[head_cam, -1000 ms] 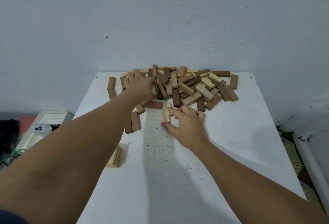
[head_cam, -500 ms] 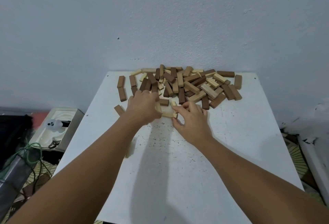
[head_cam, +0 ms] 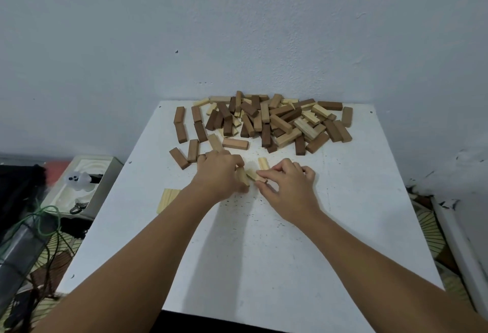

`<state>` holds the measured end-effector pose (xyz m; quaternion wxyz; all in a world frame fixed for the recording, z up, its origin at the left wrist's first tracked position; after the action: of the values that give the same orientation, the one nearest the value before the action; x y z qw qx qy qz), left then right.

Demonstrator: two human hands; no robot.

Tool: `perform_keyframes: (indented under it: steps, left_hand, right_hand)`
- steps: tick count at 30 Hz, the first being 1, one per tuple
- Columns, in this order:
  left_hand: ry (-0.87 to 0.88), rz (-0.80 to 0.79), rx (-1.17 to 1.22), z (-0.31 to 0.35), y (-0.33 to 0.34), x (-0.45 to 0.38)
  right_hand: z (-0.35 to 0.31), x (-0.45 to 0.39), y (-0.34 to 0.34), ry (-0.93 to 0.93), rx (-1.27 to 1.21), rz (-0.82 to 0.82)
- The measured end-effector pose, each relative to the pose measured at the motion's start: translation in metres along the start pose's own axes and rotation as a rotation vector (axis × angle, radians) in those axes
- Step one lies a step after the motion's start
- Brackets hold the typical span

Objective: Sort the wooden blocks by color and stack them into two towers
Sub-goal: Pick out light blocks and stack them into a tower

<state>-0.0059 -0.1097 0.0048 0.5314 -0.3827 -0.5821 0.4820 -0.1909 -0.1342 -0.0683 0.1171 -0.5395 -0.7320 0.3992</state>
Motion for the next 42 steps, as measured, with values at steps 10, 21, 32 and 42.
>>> perform_keyframes:
  steps: [10, 21, 32, 42]
  left_hand:
    - [0.09, -0.139, 0.253, 0.001, -0.002, 0.015]
    - [0.089, -0.041, 0.276, 0.011, 0.014, 0.013]
    - [0.119, -0.064, 0.251, 0.014, 0.016, 0.022]
    - [0.194, -0.122, 0.3, 0.024, 0.024, 0.065]
  right_hand:
    - [-0.001, 0.008, -0.009, 0.05, 0.009, -0.066]
    - [0.007, 0.009, -0.006, 0.045, -0.092, 0.076]
    - [0.002, 0.024, -0.012, 0.079, -0.112, 0.009]
    - [-0.006, 0.072, -0.02, 0.118, -0.145, 0.074]
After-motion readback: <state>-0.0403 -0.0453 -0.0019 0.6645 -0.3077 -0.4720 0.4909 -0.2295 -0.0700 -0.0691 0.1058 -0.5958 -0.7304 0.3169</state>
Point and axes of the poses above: each hand's wrist, its own x-axis away from the middle knuckle, its own y-axis out of the palm, z = x × y, the point moved 1 cm from there along -x, towards the middle knuckle, and after that the axes turned 8 degrees about -x, right-handed, at the moved point
